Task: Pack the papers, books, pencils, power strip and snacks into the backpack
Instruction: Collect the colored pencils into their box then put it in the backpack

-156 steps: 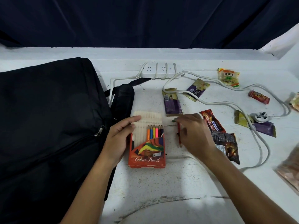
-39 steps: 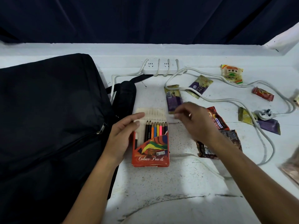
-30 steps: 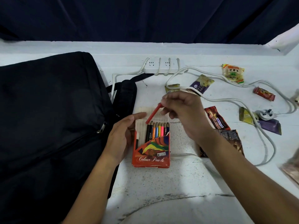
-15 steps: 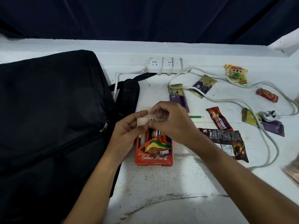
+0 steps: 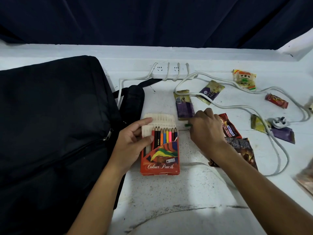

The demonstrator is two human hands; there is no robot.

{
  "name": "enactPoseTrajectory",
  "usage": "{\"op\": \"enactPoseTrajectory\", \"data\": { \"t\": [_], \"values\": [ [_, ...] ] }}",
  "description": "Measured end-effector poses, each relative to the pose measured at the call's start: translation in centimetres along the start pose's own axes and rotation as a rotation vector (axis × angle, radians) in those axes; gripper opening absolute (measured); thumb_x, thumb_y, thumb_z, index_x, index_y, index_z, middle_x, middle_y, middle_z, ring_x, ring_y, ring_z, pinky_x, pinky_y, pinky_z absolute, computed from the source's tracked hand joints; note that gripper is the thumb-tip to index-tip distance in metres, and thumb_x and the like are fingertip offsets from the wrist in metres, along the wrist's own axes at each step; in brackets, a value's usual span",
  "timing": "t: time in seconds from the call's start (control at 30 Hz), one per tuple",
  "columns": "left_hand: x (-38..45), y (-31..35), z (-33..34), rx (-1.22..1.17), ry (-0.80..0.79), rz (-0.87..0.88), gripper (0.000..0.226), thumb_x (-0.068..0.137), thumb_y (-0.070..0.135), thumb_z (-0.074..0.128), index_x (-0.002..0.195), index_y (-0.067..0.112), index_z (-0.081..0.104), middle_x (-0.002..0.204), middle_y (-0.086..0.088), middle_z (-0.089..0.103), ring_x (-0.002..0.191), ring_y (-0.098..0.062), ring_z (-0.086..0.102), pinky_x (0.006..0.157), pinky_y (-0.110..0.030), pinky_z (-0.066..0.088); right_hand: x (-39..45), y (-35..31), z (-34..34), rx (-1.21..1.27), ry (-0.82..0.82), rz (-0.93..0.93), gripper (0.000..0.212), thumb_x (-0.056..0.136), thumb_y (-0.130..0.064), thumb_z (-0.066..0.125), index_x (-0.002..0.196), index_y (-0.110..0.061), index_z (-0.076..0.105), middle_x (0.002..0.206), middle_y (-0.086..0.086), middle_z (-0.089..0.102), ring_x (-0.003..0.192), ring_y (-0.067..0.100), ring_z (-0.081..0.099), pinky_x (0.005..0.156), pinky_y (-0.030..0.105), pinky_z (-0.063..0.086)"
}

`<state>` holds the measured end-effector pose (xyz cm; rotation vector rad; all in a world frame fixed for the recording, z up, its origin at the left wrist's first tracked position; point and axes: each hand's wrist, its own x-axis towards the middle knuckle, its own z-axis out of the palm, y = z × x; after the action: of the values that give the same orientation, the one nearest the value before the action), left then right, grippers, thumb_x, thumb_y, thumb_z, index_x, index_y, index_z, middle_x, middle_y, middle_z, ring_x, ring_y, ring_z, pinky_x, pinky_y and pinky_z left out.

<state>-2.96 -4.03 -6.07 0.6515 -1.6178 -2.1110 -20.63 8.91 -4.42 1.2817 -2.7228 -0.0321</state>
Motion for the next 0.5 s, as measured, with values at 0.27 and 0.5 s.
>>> {"op": "enactPoseTrajectory", "data": {
  "t": [0.27,0.5],
  "values": [
    [0.3,0.2,0.1,-0.149,0.051,-0.058,0.034,0.082,0.02,0.053,0.112,0.012,0.066,0.112,-0.007,0.072,0.106,-0.027,0.067,0.088,-0.044,0.056,0.8,-0.3,-0.6,0.414,0.349,-0.207,0.014,0.08,0.002,0.068,0.091,-0.004,0.07,0.085,0.009,0.071,0.083,0.028,0.058,0.073,0.031,0.045],
    [0.7,-0.2,0.3,-0.223,0.038,-0.074,0.047,0.087,0.04,0.037,0.089,0.019,0.079,0.092,-0.008,0.075,0.087,-0.021,0.07,0.076,-0.031,0.058,1.7,-4.0,-2.1,0.486,0.37,-0.67,0.023,0.08,-0.005,0.066,0.096,-0.015,0.077,0.084,0.003,0.068,0.089,0.022,0.045,0.068,0.04,0.046]
  ]
}}
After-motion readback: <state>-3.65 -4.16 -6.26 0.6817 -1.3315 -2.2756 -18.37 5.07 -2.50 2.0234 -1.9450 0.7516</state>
